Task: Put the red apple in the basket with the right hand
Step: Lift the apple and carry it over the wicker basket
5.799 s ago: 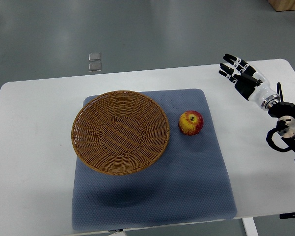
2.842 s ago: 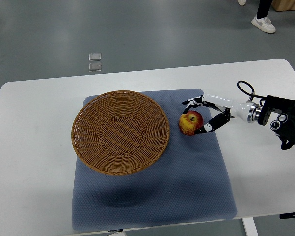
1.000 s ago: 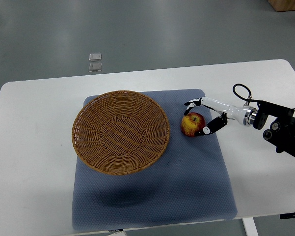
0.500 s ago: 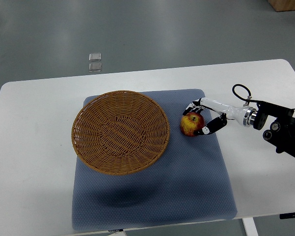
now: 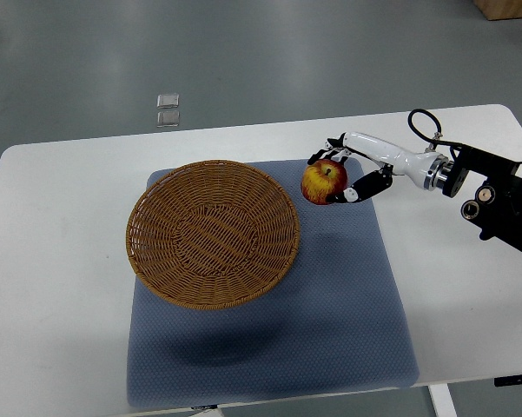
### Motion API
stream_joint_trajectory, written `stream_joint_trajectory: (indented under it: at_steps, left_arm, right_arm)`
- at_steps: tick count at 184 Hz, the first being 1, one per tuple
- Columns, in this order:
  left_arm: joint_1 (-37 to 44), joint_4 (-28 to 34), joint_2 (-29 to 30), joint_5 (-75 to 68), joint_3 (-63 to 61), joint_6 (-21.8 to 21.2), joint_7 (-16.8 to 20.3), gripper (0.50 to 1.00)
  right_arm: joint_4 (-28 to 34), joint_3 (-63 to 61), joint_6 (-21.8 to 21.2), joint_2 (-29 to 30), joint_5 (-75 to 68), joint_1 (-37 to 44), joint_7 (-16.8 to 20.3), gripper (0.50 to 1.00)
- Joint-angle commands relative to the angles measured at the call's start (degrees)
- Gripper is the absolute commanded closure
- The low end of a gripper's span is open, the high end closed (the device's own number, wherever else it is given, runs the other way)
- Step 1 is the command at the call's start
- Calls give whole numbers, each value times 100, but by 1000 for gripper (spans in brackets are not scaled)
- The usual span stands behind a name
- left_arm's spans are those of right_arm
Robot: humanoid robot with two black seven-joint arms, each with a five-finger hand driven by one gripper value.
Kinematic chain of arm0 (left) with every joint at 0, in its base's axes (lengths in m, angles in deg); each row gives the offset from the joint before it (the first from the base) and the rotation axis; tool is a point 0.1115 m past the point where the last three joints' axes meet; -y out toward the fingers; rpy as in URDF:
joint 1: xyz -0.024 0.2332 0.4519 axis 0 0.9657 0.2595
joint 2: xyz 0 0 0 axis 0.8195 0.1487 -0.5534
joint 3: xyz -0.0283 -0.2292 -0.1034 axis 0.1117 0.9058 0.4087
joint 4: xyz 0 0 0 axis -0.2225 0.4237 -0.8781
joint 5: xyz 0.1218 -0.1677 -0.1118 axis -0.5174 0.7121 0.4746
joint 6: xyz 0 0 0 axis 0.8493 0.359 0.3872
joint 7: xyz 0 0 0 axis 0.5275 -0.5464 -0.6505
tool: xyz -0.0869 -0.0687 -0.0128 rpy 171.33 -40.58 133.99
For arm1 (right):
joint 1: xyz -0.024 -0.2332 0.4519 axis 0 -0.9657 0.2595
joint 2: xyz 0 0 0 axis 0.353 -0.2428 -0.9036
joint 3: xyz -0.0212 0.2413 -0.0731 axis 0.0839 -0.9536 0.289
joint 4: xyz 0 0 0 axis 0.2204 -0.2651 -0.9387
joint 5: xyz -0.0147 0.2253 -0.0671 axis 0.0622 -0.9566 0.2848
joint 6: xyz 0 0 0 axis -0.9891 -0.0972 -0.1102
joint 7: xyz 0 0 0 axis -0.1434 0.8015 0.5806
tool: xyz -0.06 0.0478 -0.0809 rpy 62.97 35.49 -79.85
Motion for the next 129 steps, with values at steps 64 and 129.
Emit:
stream_joint_trajectory:
  at_steps: [64, 129]
  left_arm:
    - [0, 0, 0, 0, 0, 1, 6, 500]
    - [0, 0, 0, 0, 0, 1, 6, 500]
  right_arm:
    - [-194, 730, -54, 1445, 62, 834, 82, 1000]
    - [-915, 1222, 17, 2201, 246, 799, 161, 836]
